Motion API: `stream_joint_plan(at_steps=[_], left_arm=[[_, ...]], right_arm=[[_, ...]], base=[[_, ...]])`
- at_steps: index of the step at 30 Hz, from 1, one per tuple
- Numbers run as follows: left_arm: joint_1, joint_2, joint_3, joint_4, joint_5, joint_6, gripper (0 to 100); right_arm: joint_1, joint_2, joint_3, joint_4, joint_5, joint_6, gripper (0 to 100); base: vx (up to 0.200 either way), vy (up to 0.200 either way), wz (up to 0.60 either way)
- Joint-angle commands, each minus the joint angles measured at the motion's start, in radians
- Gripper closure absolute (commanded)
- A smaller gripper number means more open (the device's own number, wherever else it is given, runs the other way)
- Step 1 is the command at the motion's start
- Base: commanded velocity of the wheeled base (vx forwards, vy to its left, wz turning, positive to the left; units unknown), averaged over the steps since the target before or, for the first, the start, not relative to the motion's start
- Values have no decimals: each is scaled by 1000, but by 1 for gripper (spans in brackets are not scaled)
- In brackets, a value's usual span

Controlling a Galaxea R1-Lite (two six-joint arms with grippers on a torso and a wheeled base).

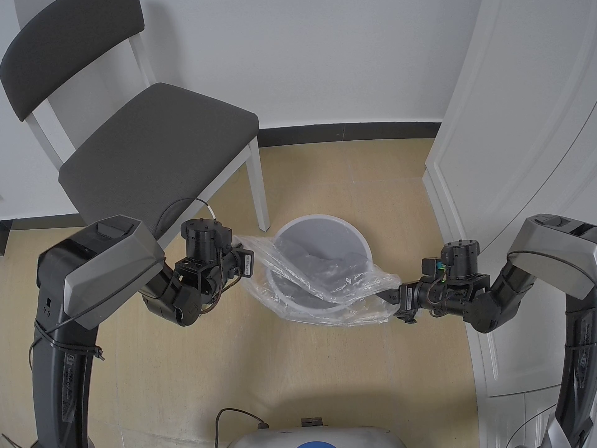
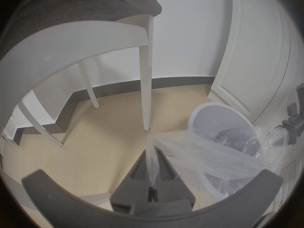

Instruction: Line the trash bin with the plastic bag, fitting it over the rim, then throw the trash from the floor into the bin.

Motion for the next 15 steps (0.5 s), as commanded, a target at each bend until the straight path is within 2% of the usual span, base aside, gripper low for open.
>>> stream_joint_plan(at_steps=[1,2,5,6,7,8,15], left_arm=[[2,-1,3,0,0,0,100],[4,-1,3,1,0,0,100],[7,4,4,1,0,0,100],[7,4,4,1,0,0,100],[8,7,4,5,0,0,100],[10,9,3,5,0,0,100],[13,12,1,6,0,0,100]], right_arm=[[-78,-76,72,2,123,-10,0],[-107,-85,84,2,185,-20,0],[-153,-88,96,2,278,-33,0],[-154,-88,98,2,283,-33,0],[-185,-82,96,2,343,-33,0],[-197,-79,96,2,369,-33,0],[-277,-58,87,0,458,-34,0]], base=[[0,0,0],[0,0,0],[0,0,0],[0,0,0],[0,0,0],[0,0,0],[0,0,0]])
